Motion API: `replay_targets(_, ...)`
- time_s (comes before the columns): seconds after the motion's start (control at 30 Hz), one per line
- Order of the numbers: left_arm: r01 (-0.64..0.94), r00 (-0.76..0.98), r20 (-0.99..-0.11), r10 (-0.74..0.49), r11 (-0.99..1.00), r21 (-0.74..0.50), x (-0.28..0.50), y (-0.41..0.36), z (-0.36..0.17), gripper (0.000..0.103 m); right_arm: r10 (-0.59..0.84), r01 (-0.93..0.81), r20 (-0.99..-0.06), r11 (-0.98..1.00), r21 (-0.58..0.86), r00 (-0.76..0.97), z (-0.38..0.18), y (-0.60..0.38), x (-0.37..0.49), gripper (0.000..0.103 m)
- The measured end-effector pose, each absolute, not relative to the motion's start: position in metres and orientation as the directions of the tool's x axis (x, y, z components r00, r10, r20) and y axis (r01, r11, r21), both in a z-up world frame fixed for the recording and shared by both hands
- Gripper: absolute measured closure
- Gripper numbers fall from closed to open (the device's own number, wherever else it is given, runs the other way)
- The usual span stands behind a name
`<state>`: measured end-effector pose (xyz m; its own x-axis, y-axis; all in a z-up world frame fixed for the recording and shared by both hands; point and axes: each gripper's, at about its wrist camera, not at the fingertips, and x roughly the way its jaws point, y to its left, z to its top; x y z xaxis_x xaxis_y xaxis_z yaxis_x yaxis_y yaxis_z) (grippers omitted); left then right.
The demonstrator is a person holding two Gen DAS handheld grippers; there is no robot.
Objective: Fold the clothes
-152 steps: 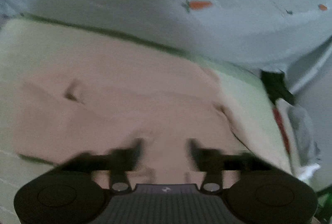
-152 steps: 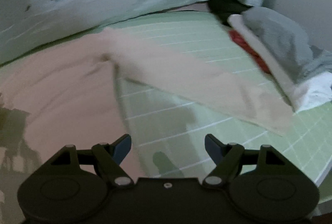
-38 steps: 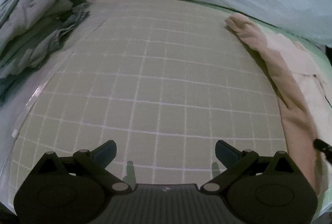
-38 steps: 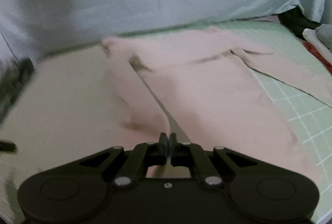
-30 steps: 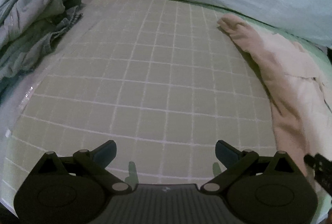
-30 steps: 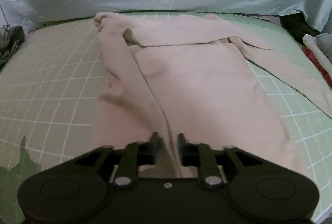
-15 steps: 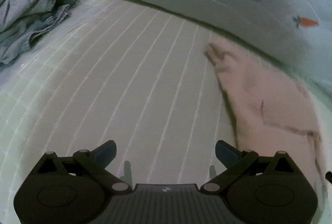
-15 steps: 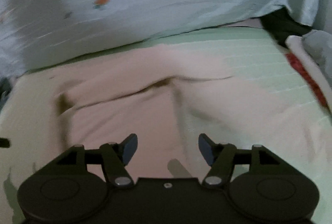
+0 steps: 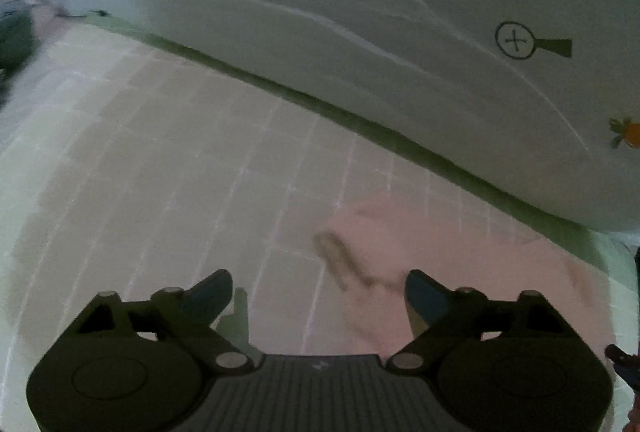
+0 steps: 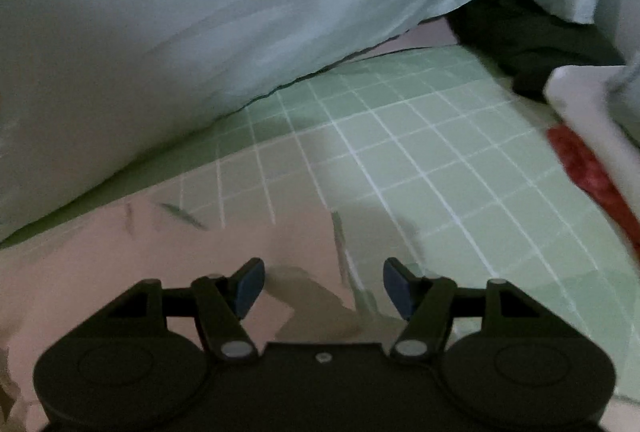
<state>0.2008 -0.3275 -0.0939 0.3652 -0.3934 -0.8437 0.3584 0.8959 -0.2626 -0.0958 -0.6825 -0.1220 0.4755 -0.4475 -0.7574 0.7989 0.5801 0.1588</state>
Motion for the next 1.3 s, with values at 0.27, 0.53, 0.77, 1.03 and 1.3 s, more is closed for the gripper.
replay_targets(0.27,0.360,0.325,-0.840,-0.435,0.878,-0.315,0.217,-0.341,-0.109,0.030,-0.461,0.761,-0.751,0.643,0.084,0.473,-0.128,-0.685,-0.077,0.062)
replay_targets(0.53,0.382,0.349,-0.798,-0.492,0.852,-0.358,0.229,-0.354,-0.096,0.093,-0.515,0.758,-0.698,0.649,0.062,0.498,-0.111,-0.693,-0.078,0.101)
replay_targets(0.77,0.521,0.445,-0.713,-0.542,0.804,-0.286,0.213,-0.387,-0.050,0.093,-0.662,0.794,-0.520,0.605,0.054,0.540,-0.056,-0.695,-0.095,0.101)
replay_targets(1.03,0.569,0.428,-0.788,-0.442,0.809,-0.145,0.212,-0.439,-0.082,0.087,-0.695,0.853,-0.554,0.520,0.052,0.458,-0.066,-0.726,-0.100,0.101)
replay_targets(1.3,0.537,0.424,-0.794,-0.436,0.827,-0.167,0.207,-0.422,-0.071,0.015,-0.662,0.846,-0.608,0.533,0.030,0.438,-0.085,-0.722,-0.103,0.101)
